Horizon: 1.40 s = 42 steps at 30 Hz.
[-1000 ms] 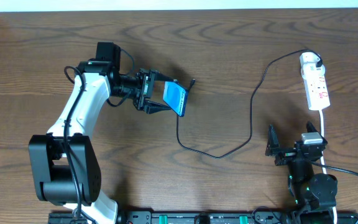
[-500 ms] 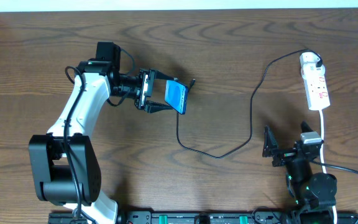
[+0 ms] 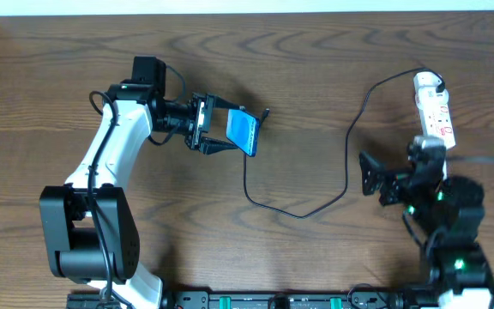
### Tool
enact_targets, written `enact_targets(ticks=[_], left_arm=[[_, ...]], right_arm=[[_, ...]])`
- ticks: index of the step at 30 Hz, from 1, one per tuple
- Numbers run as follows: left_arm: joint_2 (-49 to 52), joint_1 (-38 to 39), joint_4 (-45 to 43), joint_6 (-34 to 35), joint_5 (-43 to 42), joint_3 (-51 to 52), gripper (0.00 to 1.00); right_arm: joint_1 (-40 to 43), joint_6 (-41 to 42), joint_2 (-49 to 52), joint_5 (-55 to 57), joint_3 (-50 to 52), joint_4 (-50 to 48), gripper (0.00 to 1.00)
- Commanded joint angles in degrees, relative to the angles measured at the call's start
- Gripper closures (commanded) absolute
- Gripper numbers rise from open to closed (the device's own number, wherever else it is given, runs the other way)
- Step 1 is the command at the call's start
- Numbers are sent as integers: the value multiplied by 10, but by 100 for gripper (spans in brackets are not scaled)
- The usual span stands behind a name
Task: Plug charger to phone and switch on socket
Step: 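Move the right gripper to the phone and grasp its edge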
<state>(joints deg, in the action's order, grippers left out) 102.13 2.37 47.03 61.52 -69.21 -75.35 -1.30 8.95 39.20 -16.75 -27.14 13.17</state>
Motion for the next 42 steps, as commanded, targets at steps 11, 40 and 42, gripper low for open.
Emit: enact_targets(ticks=[11, 40, 42], left_arm=[[-3, 2, -65, 98, 214, -5, 43], [-3, 2, -75, 117, 252, -5, 43], [-3, 2, -75, 117, 248, -5, 43]], right_arm=[[24, 98, 315, -243, -234, 34, 1], [-266, 293, 514, -139, -284, -209, 32], [-275, 302, 531, -136, -284, -217, 33]])
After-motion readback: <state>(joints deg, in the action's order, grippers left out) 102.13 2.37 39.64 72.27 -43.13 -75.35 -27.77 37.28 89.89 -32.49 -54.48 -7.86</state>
